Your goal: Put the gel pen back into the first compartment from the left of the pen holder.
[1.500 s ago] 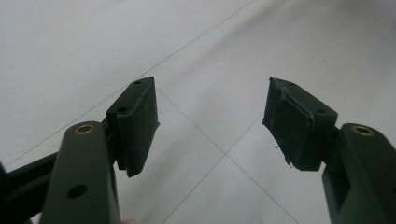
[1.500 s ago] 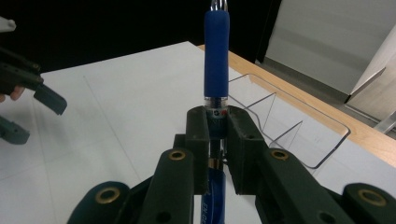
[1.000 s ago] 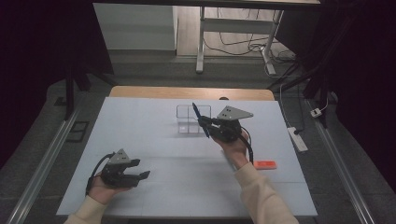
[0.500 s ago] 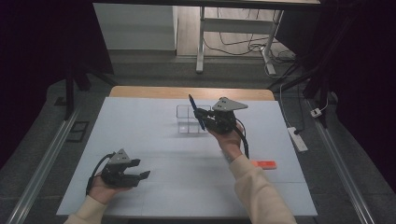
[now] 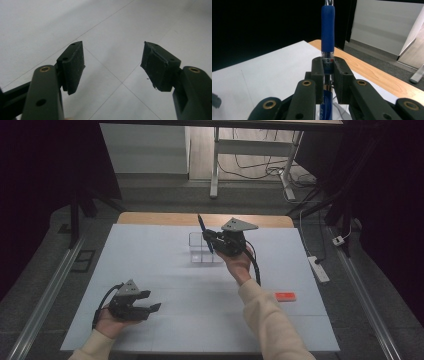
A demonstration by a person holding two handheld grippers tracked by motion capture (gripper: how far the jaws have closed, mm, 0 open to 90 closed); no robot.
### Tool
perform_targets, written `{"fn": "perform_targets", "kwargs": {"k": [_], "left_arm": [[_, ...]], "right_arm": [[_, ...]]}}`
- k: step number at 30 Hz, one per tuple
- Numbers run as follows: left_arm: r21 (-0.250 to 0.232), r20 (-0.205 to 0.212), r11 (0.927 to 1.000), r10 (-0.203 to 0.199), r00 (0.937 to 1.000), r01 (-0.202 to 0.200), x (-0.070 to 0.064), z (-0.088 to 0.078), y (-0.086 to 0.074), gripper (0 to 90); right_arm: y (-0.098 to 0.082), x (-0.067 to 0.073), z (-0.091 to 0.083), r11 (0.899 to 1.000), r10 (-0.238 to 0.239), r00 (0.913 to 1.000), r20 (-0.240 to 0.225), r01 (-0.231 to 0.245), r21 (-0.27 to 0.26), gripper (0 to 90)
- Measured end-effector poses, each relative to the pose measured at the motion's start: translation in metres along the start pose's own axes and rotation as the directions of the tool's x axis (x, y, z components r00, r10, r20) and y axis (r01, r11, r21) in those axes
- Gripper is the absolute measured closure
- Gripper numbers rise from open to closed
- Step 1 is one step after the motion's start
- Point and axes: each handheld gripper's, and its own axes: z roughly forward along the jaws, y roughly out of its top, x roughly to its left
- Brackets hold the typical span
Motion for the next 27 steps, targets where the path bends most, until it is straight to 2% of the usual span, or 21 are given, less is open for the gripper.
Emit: {"fn": "perform_targets", "kwargs": {"k": [10,16,27], "left_arm": [[-0.001,0.007,1.0000,-0.001,1.0000,0.001,0.001,0.000,0.000,34.3],[-0.003,0.009,1.0000,-0.007,0.9999,0.007,0.002,0.001,0.000,34.3],[0.002,0.009,1.0000,-0.003,1.0000,0.003,0.003,0.002,0.000,34.3]], "right_arm": [[0.007,-0.003,0.017,1.000,-0.007,1.0000,0.000,0.007,-0.001,79.2],[0.008,-0.008,0.024,0.999,0.033,0.9995,-0.003,-0.033,-0.024,79.2],[0.006,-0.015,0.034,0.997,0.061,0.9982,0.000,-0.061,-0.049,79.2]]}}
